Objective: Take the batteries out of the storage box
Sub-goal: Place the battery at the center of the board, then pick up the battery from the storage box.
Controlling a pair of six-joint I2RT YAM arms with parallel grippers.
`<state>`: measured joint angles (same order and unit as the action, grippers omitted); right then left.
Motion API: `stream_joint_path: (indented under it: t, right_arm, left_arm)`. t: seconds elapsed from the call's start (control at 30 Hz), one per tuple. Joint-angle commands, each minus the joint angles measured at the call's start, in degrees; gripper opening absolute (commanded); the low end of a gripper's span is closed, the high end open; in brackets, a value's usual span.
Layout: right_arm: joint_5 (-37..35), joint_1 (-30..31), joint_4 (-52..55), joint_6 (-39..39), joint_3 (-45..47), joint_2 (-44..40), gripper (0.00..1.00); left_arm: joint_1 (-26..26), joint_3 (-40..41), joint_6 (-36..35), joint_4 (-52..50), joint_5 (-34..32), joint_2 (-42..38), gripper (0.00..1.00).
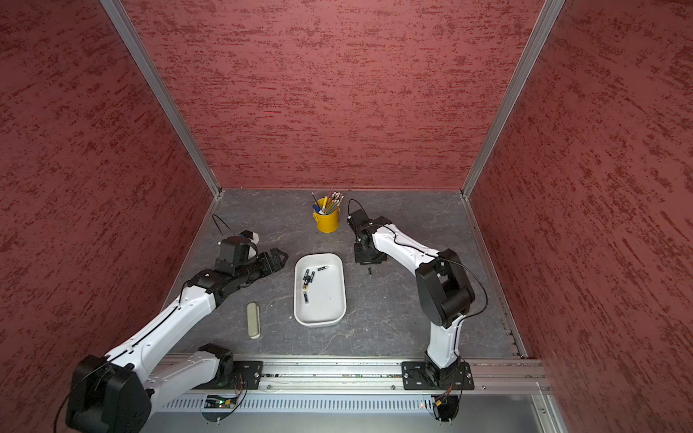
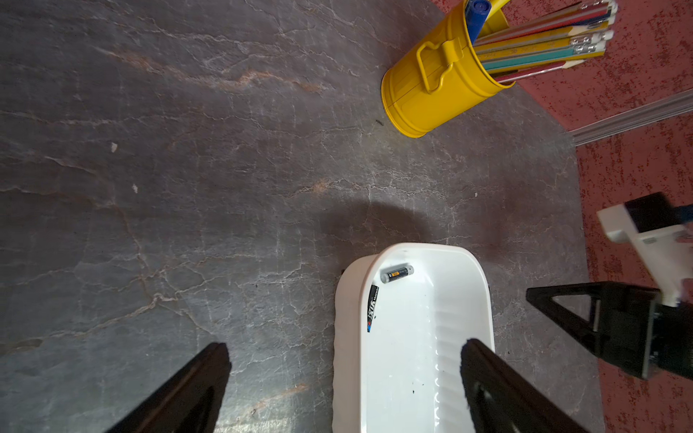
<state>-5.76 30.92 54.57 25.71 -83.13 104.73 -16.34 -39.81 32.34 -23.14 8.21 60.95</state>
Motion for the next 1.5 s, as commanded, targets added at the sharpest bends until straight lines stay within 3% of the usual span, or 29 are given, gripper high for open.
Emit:
stream_joint_path:
  t: [0.0, 0.23, 0.6, 1.0, 1.13, 1.27, 1.47]
  right_arm:
    - [-1.36, -0.20, 3.00, 0.65, -2.19, -3.18, 0.29]
    - [0.01, -0.89, 1.58, 1.33, -1.74, -4.53, 0.30]
    - [2.51, -4.47, -0.58, 0.85, 0.62, -8.22, 0.33]
    - [4.80, -7.35, -2.27, -0.31, 2.72, -9.27, 0.33]
    - [5.15, -7.62, -2.27, -0.69, 2.03, -8.79, 0.33]
    - [5.06, -7.80, -2.00, -1.02, 1.80, -8.76, 0.33]
    - [5.32, -7.99, -1.99, -1.11, 2.34, -8.69, 0.33]
  left_arm:
    - [-2.33, -5.07, -3.33, -3.80, -1.95, 1.46, 1.00]
    - [-12.10, -23.81, -9.84, -24.06, -11.04, 13.78, 1.00]
    - [-25.95, -35.62, -5.30, -31.41, -18.63, 27.52, 0.96]
    - [-27.02, -40.38, -4.44, -30.67, -17.33, 42.92, 0.70]
    - [-26.98, -40.65, -5.47, -28.55, -17.27, 46.66, 0.54]
    - [-26.83, -42.09, -6.47, -29.92, -20.85, 49.02, 0.48]
    - [-25.52, -41.96, -8.19, -28.35, -21.07, 50.18, 0.47]
